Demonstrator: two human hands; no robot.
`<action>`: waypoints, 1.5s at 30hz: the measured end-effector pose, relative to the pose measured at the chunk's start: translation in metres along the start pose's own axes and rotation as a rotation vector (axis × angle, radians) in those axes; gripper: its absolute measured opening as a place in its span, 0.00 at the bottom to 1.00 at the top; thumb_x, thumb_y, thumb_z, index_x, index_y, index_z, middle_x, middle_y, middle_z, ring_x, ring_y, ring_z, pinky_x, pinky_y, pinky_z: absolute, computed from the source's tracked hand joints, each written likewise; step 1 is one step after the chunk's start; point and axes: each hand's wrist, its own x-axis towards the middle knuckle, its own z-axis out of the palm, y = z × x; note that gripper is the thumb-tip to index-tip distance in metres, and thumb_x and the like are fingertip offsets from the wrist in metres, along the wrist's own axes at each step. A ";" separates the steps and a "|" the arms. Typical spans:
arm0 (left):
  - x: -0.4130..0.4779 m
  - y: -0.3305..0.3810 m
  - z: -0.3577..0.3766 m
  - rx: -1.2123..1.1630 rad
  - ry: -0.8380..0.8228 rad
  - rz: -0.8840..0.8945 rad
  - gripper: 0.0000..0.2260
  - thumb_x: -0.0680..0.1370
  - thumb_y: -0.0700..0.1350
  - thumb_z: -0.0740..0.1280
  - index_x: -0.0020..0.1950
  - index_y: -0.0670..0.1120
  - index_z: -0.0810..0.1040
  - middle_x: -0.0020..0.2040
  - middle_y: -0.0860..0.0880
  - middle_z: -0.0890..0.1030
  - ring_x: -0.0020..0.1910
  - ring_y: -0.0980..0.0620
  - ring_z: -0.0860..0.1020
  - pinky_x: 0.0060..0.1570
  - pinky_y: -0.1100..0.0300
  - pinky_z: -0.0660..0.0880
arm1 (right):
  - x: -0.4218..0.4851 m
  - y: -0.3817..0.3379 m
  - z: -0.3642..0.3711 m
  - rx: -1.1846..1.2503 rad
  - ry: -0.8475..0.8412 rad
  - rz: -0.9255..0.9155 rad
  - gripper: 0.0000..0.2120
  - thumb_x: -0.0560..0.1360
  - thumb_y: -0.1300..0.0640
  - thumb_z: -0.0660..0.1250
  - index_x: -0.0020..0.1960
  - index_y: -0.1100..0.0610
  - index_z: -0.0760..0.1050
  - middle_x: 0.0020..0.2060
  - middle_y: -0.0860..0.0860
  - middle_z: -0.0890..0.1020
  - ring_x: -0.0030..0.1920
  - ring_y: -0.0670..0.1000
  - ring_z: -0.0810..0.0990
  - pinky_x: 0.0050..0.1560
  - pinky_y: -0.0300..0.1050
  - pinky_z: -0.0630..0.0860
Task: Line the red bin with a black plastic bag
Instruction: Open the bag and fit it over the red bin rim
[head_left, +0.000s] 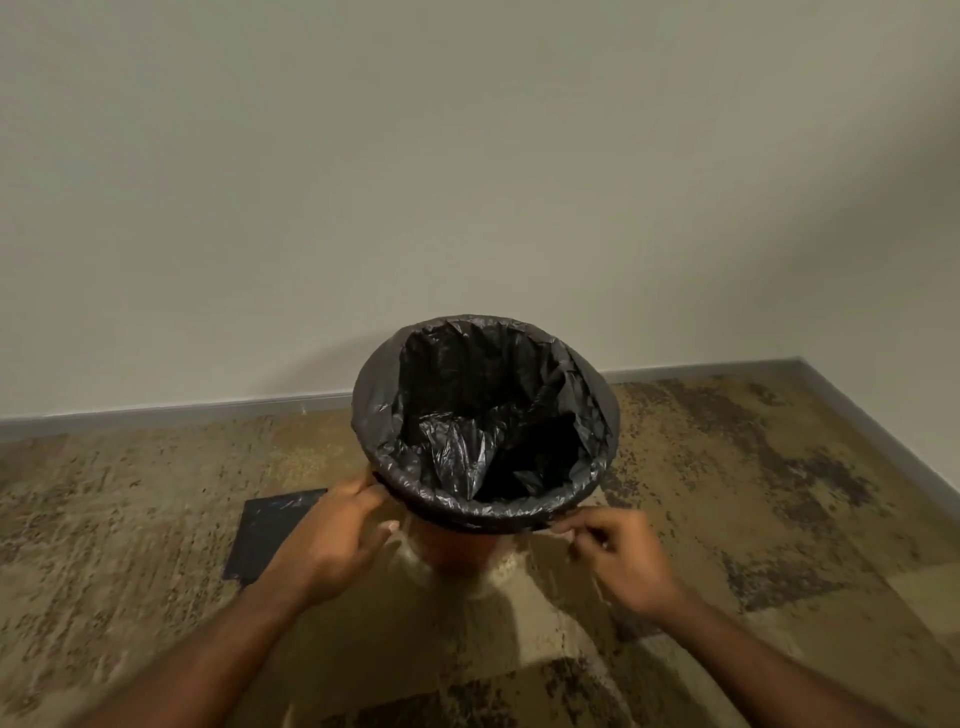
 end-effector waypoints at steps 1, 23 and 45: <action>0.001 -0.002 -0.004 -0.050 0.009 -0.049 0.15 0.79 0.50 0.63 0.66 0.55 0.76 0.68 0.54 0.75 0.62 0.55 0.74 0.59 0.58 0.74 | 0.002 -0.001 -0.008 0.155 0.060 0.109 0.18 0.78 0.68 0.63 0.43 0.48 0.84 0.35 0.47 0.86 0.33 0.60 0.82 0.32 0.53 0.76; 0.086 0.032 -0.040 -1.241 0.185 -0.622 0.12 0.82 0.47 0.61 0.61 0.44 0.78 0.52 0.40 0.85 0.51 0.41 0.84 0.55 0.45 0.79 | 0.105 -0.031 -0.035 0.823 0.169 0.583 0.13 0.81 0.56 0.62 0.59 0.61 0.79 0.55 0.58 0.84 0.54 0.59 0.83 0.61 0.56 0.78; 0.093 0.017 -0.045 -1.060 0.260 -0.537 0.25 0.78 0.43 0.68 0.75 0.46 0.67 0.64 0.46 0.79 0.60 0.45 0.80 0.60 0.47 0.77 | 0.125 0.007 -0.030 0.462 0.386 0.605 0.20 0.76 0.71 0.59 0.28 0.55 0.63 0.26 0.50 0.66 0.28 0.48 0.63 0.26 0.42 0.62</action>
